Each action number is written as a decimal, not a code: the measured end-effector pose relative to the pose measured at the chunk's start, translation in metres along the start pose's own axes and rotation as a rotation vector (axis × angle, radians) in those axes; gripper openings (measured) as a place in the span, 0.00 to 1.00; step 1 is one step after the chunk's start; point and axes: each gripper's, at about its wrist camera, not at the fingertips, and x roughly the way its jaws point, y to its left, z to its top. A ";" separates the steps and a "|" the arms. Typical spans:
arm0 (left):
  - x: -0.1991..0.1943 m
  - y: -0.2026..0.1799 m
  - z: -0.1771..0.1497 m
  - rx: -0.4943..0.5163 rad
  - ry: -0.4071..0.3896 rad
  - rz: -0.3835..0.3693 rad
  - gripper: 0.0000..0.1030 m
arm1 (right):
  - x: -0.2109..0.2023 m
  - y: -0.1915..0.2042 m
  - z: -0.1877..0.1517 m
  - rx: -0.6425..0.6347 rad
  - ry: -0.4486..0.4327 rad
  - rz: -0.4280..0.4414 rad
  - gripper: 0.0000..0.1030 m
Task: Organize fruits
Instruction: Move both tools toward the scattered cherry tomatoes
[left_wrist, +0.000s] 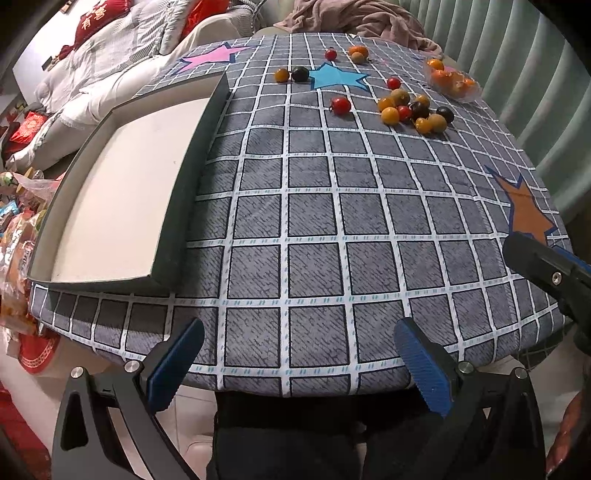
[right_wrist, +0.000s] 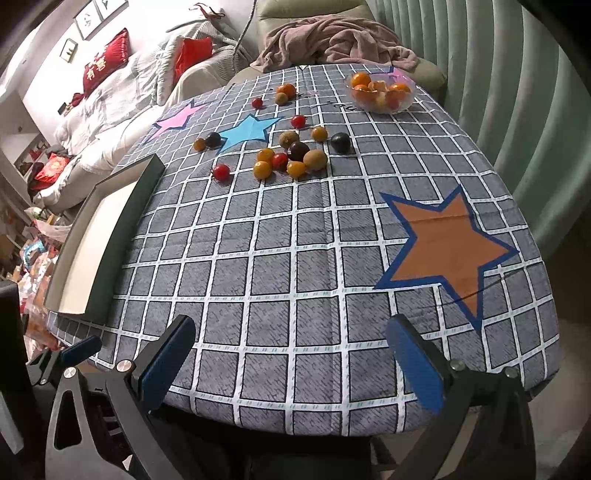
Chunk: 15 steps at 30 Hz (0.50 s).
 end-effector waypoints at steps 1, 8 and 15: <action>0.001 -0.001 0.000 -0.001 0.005 -0.002 1.00 | 0.001 -0.001 0.000 -0.001 0.004 -0.006 1.00; 0.012 -0.008 0.004 0.008 0.024 0.009 1.00 | 0.015 -0.013 0.002 0.027 0.015 0.011 1.00; 0.020 -0.013 0.017 0.017 0.077 0.021 1.00 | 0.021 -0.030 0.010 0.054 0.017 0.006 1.00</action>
